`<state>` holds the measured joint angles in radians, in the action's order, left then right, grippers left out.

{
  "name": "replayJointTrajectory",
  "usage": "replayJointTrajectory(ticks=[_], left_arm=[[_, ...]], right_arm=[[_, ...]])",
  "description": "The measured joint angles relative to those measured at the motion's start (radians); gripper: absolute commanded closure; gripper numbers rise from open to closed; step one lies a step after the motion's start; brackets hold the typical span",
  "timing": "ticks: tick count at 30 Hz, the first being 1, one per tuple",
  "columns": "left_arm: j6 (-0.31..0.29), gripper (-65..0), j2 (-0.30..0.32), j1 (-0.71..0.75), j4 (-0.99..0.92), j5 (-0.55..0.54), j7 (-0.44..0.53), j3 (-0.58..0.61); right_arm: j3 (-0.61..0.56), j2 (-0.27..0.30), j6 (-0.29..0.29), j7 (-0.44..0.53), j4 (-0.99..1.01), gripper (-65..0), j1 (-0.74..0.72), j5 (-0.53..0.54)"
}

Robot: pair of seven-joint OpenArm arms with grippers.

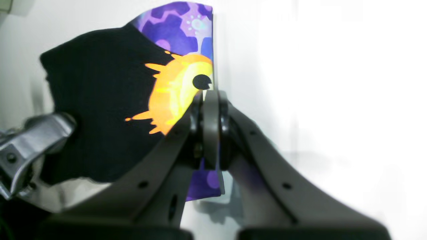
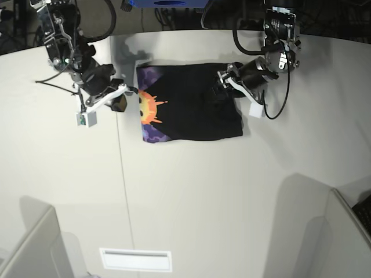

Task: Fold the T-shirt properly
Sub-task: 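Press and smooth the folded shirt flat with the left gripper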

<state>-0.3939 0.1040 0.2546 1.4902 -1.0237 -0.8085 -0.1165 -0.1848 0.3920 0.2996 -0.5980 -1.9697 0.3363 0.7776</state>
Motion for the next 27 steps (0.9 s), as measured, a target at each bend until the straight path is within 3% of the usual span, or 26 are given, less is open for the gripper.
replayJointTrajectory(ticks=[1,3,6,8,13,15,18,21,26,27], left_arm=[[0.003,-12.5,0.008,-0.005,0.000,0.000,-0.008,0.007],[0.037,0.0,0.041,-0.024,-0.002,-0.002,-0.016,0.045],[0.110,0.0,0.107,-0.069,-0.007,-0.002,-0.018,0.106],[0.119,0.0,0.172,-0.113,-0.008,-0.003,-0.018,0.177],[0.126,0.0,0.377,-0.338,-0.039,-0.006,-0.074,0.507],[0.124,0.0,0.433,-0.443,-0.044,0.024,-0.077,0.666],[0.103,0.0,0.470,-0.603,-0.008,0.207,-0.064,0.941],[0.100,0.0,0.452,-0.703,0.016,0.430,-0.022,1.145],[0.106,0.0,0.348,-0.710,0.017,0.823,0.040,1.238],[0.069,0.0,0.325,-0.707,0.006,0.885,0.047,1.238]], right_arm=[[0.000,0.005,0.000,0.005,0.001,0.0,0.005,0.000],[0.045,-0.002,-0.004,0.005,0.001,0.0,0.027,0.011],[0.138,-0.011,-0.003,0.011,0.001,0.0,0.061,0.003],[0.198,-0.018,-0.003,0.012,0.001,0.0,0.080,0.005],[0.315,-0.040,-0.006,0.010,0.001,0.0,0.129,0.005],[0.346,-0.040,-0.051,0.009,0.001,0.0,0.144,0.003],[0.384,-0.051,-0.085,0.012,0.001,0.0,0.164,0.007],[0.435,-0.084,-0.091,0.006,0.001,0.0,0.182,0.005],[0.458,-0.082,-0.091,0.008,0.021,0.0,0.186,0.000],[0.458,-0.084,-0.091,0.006,0.021,0.0,0.192,0.001]])
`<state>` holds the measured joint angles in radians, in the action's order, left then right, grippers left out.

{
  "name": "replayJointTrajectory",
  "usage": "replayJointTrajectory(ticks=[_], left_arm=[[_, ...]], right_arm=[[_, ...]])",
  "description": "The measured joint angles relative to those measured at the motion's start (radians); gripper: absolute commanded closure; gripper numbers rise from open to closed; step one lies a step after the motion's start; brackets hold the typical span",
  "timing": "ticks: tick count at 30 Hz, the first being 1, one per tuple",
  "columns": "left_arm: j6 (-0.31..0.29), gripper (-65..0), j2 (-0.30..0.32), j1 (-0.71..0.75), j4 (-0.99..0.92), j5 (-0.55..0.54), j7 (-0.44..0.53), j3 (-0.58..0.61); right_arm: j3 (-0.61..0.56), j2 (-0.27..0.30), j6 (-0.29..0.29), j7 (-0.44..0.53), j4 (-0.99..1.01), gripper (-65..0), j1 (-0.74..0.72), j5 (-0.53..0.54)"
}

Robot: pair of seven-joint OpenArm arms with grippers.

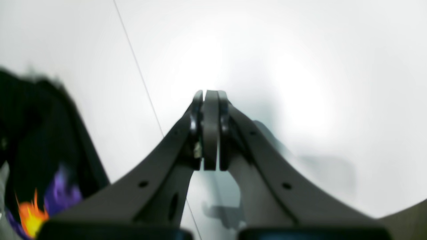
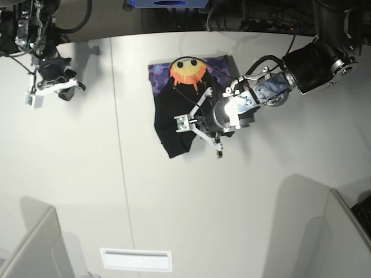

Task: Fold the T-shirt properly
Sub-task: 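Press and smooth the folded shirt flat with the left gripper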

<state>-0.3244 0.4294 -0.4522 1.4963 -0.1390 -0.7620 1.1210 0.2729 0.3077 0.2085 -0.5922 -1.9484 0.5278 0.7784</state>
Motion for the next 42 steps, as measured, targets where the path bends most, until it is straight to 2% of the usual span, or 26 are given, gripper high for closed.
replayJointTrajectory(ticks=[3,6,9,14,24,34,39,42], left_arm=[[-0.123,0.0,-0.063,-0.015,-0.050,0.066,-0.001,-0.028],[-0.156,0.0,-0.114,0.018,-0.073,0.161,0.002,-0.079],[-0.177,0.0,-0.148,0.051,-0.087,0.245,0.007,-0.119],[-0.224,0.0,-0.158,0.064,-0.087,0.274,0.008,-0.144],[-0.229,0.0,-0.160,0.090,-0.085,0.258,0.004,-0.196],[-0.230,0.0,-0.161,0.089,-0.085,0.259,-0.005,-0.196],[-0.249,0.0,-0.172,0.073,-0.066,0.239,-0.100,-0.191],[-0.261,-14.3,-0.156,0.075,-0.024,0.236,-0.145,-0.184]], right_arm=[[0.000,-0.003,0.000,0.000,0.004,0.0,0.003,-0.001],[0.000,-0.028,0.000,-0.001,0.004,0.0,0.014,0.003],[0.000,-0.028,0.000,-0.001,0.004,0.0,0.023,0.002],[0.000,-0.028,0.000,-0.001,0.004,0.0,0.023,0.002],[0.000,-0.028,0.000,-0.001,0.004,0.0,0.019,0.003],[0.000,-0.028,0.000,-0.001,0.004,0.0,0.019,0.003],[-0.002,-0.028,0.000,-0.001,0.004,0.0,0.022,0.003],[-0.003,-0.028,0.000,-0.001,0.003,0.0,0.021,0.003]])
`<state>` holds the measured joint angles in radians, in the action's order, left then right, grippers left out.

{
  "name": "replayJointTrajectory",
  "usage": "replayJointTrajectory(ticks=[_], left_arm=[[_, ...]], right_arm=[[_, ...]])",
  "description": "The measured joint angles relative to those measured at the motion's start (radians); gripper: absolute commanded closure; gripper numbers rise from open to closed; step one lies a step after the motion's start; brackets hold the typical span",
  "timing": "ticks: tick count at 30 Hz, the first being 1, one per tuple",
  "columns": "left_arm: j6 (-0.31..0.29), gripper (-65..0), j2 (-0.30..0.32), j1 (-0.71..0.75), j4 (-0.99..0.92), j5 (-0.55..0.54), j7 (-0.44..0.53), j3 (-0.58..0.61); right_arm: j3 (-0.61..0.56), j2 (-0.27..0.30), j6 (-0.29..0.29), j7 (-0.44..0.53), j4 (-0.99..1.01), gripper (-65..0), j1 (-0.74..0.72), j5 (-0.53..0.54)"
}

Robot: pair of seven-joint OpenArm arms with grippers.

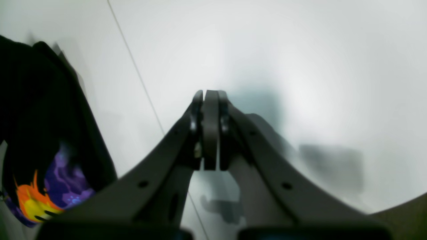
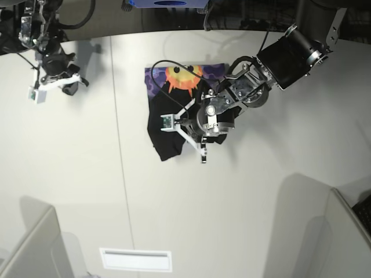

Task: Fold the T-shirt properly
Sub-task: 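Press and smooth the folded shirt flat with the left gripper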

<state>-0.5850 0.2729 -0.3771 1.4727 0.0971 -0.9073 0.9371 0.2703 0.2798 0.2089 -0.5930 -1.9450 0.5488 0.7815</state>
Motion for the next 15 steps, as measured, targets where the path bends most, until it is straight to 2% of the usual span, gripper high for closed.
replayJointTrajectory(ticks=[4,7,10,15], left_arm=[[-0.016,-31.8,0.008,-0.004,0.032,0.022,-0.039,0.001],[-0.021,-39.7,0.010,-0.026,0.033,0.010,-0.044,0.002],[-0.035,-42.9,0.010,-0.056,0.028,0.000,-0.051,0.008],[-0.053,-42.8,0.013,-0.100,0.057,-0.020,-0.086,0.010]], right_arm=[[0.000,0.000,0.000,-0.001,-0.002,0.0,0.001,0.000],[0.000,0.000,0.000,0.000,-0.002,0.0,0.001,0.000],[0.000,0.000,0.000,-0.001,-0.003,0.0,0.001,0.000],[0.000,0.000,0.000,-0.001,-0.003,0.0,-0.002,0.000]])
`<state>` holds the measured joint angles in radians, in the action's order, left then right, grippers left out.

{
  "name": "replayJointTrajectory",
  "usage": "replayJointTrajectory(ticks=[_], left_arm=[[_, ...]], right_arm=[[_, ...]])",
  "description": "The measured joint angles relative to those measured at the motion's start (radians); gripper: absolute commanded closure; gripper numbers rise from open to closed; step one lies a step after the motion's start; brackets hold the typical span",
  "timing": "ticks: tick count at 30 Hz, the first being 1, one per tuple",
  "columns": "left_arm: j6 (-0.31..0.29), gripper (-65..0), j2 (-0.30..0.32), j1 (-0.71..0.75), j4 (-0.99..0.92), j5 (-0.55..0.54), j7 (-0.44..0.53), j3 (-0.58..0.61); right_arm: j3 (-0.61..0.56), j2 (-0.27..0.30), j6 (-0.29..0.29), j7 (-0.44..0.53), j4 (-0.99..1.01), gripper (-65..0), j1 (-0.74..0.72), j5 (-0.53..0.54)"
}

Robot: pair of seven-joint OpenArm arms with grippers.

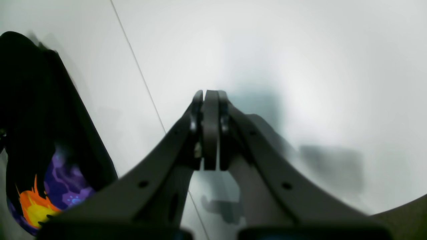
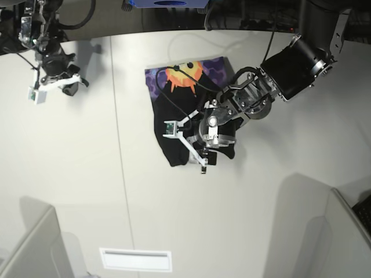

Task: Fold the T-shirt properly
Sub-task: 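Press and smooth the folded shirt flat with the left gripper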

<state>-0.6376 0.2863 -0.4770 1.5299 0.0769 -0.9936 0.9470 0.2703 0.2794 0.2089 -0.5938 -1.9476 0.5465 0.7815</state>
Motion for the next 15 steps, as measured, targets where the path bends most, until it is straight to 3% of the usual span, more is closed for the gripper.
replayJointTrajectory(ticks=[6,12,14,15], left_arm=[[0.001,-42.8,-0.051,-0.008,0.080,0.002,-0.005,-0.194],[0.000,-41.8,-0.069,0.006,0.189,-0.003,-0.008,-0.274],[0.000,-38.3,-0.076,0.040,0.256,-0.031,-0.001,-0.359],[0.000,-31.6,-0.080,0.075,0.294,-0.069,0.003,-0.426]], right_arm=[[-0.002,0.000,0.000,0.000,-0.001,0.0,0.000,0.000],[-0.002,0.000,0.000,0.000,-0.001,0.0,-0.002,0.000],[-0.001,0.000,0.000,0.002,-0.001,0.0,0.000,0.000],[-0.001,0.000,0.000,0.002,-0.002,0.0,0.003,0.000]])
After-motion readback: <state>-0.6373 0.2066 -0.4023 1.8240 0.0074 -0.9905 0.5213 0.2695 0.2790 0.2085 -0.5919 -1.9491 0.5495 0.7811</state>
